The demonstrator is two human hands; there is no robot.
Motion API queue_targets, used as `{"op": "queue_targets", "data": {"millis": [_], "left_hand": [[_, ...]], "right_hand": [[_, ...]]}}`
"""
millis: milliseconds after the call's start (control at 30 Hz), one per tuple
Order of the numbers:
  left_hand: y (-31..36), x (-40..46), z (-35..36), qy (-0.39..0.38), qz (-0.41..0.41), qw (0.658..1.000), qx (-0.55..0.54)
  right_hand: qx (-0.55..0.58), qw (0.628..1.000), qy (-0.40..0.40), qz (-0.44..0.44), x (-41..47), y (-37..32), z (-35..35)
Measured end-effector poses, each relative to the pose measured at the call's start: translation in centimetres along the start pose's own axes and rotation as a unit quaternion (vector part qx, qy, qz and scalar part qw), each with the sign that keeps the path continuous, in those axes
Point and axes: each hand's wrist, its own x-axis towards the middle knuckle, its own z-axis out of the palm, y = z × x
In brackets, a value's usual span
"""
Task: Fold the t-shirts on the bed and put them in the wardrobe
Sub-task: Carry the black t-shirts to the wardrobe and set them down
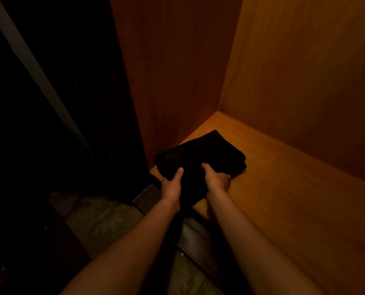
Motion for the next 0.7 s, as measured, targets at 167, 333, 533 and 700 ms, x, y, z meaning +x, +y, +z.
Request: {"op": "queue_targets", "data": {"millis": [167,333,533,700], "left_hand": [[0.9,0.2,-1.3,-0.031,0.005,0.997,0.067],[2.4,-0.1,-2.0,-0.028,-0.016,0.997,0.076],[3.8,0.1,-1.1,-0.045,-0.074,0.996,0.009],[4.4,0.2,-0.4,0.073,-0.012,0.99,0.124]], "right_hand": [[0.064,0.994,-0.067,-0.056,0.5,0.2,-0.1],[0.08,0.975,-0.185,-0.096,0.5,-0.8,0.6],[0.024,0.977,-0.177,-0.118,0.9,-0.5,0.9],[-0.075,0.978,-0.122,-0.151,1.6,-0.4,0.6]]}}
